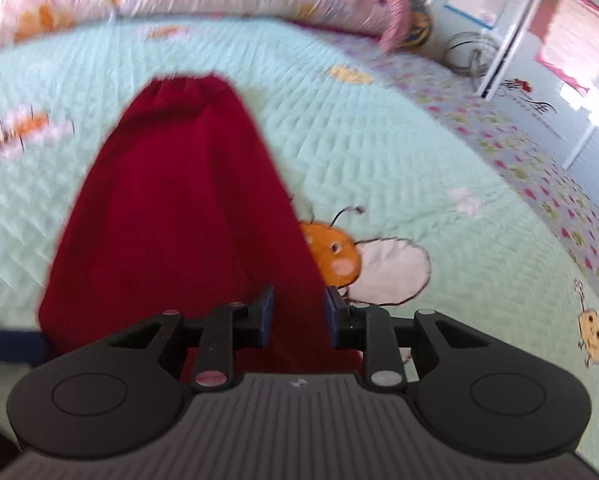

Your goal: Fold clothes

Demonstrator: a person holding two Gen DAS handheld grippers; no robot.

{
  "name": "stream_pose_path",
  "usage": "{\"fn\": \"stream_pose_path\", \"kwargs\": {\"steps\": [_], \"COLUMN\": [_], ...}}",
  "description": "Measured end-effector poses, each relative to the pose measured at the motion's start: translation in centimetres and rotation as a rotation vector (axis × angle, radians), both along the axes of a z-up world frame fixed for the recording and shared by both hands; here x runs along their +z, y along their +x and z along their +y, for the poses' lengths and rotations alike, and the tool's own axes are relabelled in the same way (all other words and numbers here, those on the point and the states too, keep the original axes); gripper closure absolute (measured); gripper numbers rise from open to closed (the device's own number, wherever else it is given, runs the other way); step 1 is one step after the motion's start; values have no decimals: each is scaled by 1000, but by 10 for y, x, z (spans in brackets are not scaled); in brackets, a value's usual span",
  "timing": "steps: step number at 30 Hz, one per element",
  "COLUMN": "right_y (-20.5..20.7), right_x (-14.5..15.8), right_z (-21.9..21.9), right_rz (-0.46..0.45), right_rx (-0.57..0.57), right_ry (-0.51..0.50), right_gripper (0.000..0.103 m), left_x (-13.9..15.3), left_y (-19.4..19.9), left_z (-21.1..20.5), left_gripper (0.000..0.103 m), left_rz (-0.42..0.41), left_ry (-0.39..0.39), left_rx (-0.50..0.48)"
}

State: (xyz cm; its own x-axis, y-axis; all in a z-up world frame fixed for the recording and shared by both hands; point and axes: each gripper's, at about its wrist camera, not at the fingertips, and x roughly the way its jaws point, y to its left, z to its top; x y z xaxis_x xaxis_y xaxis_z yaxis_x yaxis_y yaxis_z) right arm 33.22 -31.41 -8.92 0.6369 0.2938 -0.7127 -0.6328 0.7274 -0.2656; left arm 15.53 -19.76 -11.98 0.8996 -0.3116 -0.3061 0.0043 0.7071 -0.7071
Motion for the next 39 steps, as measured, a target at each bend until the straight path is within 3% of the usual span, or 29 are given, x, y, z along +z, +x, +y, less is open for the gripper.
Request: {"fn": "stream_pose_path", "kwargs": {"steps": [4, 6, 8, 11, 14, 16, 19, 22, 24, 25, 27, 29, 31, 33, 34, 39], "right_y": [7, 7, 7, 11, 26, 37, 37, 25, 22, 24, 30, 36, 34, 32, 30, 38], "right_x": [0, 0, 0, 3, 4, -1, 5, 24, 33, 32, 28, 20, 13, 8, 5, 7], "right_z": [-7, -8, -4, -3, -7, -9, -9, -4, 4, 8, 17, 27, 31, 34, 35, 34], "right_rz": [46, 81, 81, 63, 46, 30, 38, 28, 17, 25, 44, 66, 67, 67, 67, 40], "right_rx": [-45, -57, -63, -87, -165, -239, -273, -222, -189, -177, -154, -129, -125, -122, -121, -139], "right_ry": [67, 96, 90, 91, 130, 95, 144, 216, 210, 198, 170, 120, 113, 111, 111, 105], "right_gripper": [76, 93, 100, 101, 103, 103, 103, 96, 65, 61, 59, 59, 64, 91, 95, 99], "left_x": [-2, -3, -4, -5, -6, -5, 3, 29, 43, 47, 39, 14, -4, -7, -8, -9], "left_y": [1, 2, 2, 3, 3, 5, 10, 19, 20, 22, 35, 54, 57, 54, 56, 55], "left_z": [-5, -7, -10, -13, -17, -19, -15, -9, -1, 4, 15, 25, 30, 36, 38, 34], "left_gripper": [13, 13, 11, 9, 6, 4, 4, 12, 12, 9, 8, 8, 6, 5, 4, 4], "left_rz": [3, 4, 5, 6, 7, 15, 61, 160, 92, 39, 36, 96, 33, 12, 18, 18], "left_ry": [44, 66, 88, 122, 155, 171, 185, 256, 276, 283, 273, 211, 188, 150, 137, 156], "left_rx": [-1, -2, -2, -3, -6, -12, -54, -132, -144, -143, -142, -196, -239, -247, -248, -247]}}
